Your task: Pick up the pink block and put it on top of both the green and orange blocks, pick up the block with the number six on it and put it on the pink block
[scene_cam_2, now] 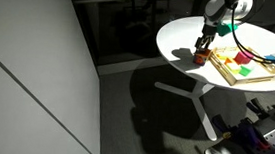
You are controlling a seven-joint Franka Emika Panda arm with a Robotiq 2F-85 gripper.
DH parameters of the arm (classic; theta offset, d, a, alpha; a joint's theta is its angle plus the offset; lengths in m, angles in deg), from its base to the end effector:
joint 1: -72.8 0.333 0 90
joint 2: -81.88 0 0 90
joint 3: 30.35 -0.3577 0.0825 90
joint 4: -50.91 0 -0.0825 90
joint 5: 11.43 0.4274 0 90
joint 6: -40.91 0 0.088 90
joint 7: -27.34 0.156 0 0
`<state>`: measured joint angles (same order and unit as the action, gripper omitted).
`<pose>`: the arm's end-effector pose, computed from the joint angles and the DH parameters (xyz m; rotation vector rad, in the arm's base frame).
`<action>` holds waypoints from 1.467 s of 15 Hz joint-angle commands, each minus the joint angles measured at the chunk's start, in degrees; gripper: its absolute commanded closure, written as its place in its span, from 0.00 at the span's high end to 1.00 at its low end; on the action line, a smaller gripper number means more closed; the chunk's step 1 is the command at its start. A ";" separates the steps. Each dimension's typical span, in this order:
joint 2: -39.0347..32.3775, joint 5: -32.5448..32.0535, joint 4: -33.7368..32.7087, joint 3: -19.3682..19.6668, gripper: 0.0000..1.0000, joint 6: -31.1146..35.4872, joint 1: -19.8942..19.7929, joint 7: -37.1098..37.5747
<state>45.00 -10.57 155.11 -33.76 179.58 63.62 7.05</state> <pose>0.6914 -0.0703 0.1301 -3.0670 -0.3555 0.0460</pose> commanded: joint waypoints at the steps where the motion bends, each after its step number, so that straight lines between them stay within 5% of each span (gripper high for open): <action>1: -1.22 1.22 -2.31 -0.67 1.00 -3.12 -0.54 -0.64; 3: -1.55 1.41 -2.69 -0.70 1.00 -4.74 -0.65 -0.63; 6: -1.49 1.41 -2.82 -0.50 0.66 -6.63 -0.68 -0.77; 14: 0.45 0.92 -2.06 -0.02 0.23 -9.14 -0.49 -0.46; 22: 5.00 0.73 0.18 0.41 0.11 -9.21 -0.19 0.23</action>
<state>46.31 -10.42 153.19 -33.75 171.60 63.27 7.04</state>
